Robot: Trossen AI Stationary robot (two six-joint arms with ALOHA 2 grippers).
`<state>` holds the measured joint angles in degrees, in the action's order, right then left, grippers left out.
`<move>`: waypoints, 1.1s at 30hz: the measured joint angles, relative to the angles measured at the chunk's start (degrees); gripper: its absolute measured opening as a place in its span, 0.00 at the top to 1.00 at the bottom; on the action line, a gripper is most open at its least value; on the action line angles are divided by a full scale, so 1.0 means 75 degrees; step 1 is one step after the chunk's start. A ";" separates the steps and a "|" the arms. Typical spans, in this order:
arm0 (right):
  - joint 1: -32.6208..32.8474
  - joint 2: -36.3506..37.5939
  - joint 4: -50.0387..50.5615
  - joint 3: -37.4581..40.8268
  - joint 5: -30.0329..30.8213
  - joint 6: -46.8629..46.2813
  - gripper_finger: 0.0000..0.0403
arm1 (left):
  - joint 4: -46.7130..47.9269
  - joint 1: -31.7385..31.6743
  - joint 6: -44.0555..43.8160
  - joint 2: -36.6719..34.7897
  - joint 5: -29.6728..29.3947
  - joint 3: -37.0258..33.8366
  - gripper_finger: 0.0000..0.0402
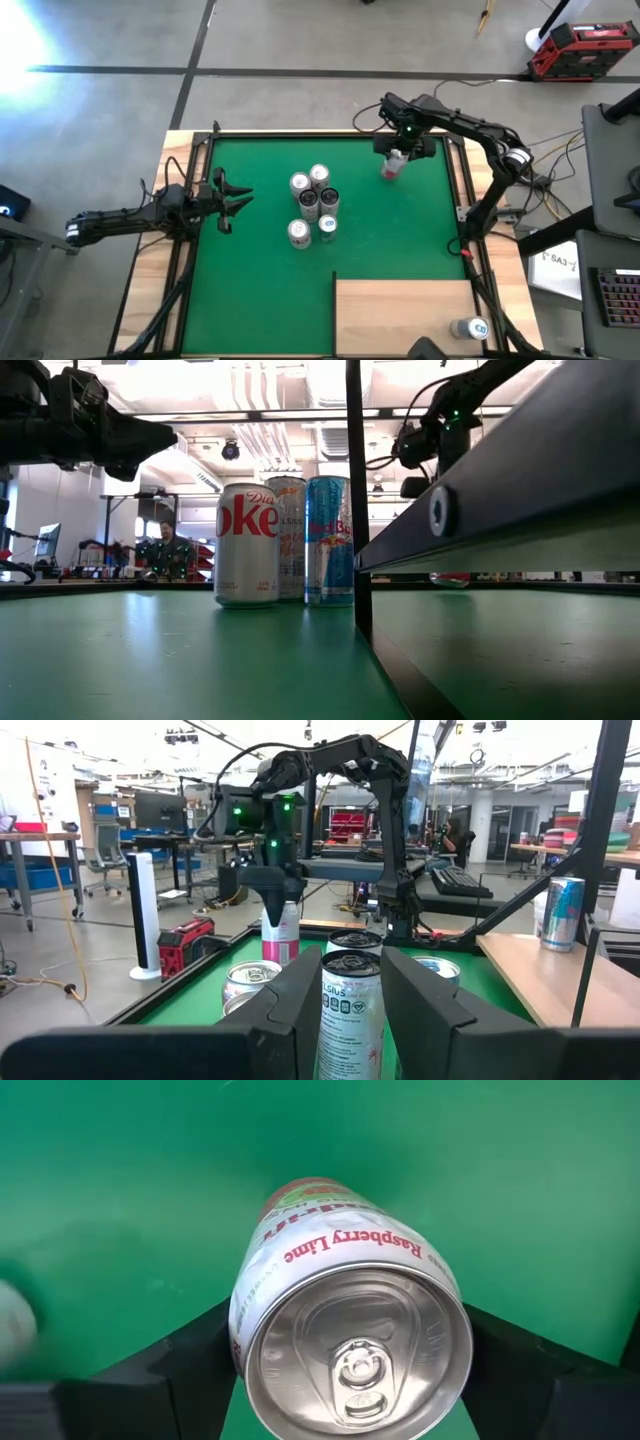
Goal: Place canned beverage on shelf
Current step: Put the right pink white soda can on the shelf
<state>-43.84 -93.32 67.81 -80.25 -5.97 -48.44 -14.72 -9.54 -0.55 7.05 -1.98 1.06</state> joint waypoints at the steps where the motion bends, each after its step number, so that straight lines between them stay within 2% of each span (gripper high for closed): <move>1: 0.0092 0.0014 0.0000 0.0000 0.0024 0.0225 0.27 | 0.0000 0.0002 0.0000 -0.0002 0.0000 0.0000 0.78; 4: 0.0373 0.0023 0.0025 0.0000 0.0094 0.0966 0.27 | 0.0000 0.0001 0.0000 -0.0003 0.0003 0.0000 0.78; 11: 0.1041 0.0023 -0.0030 -0.0003 0.0857 0.2390 0.26 | 0.0000 0.0000 0.0000 -0.0002 0.0000 0.0000 0.78; 23: 0.1658 0.0020 -0.0318 -0.0006 0.0863 0.5314 0.26 | 0.0000 0.0002 0.0003 -0.0002 0.0001 0.0000 0.78; 33: 0.1680 0.0020 -0.0366 0.0132 0.0805 0.6564 0.26 | 0.0000 0.0002 0.0000 -0.0003 0.0000 0.0000 0.78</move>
<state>-31.24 -93.17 65.06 -79.26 0.07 0.79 -14.72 -9.52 -0.56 7.03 -1.97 1.06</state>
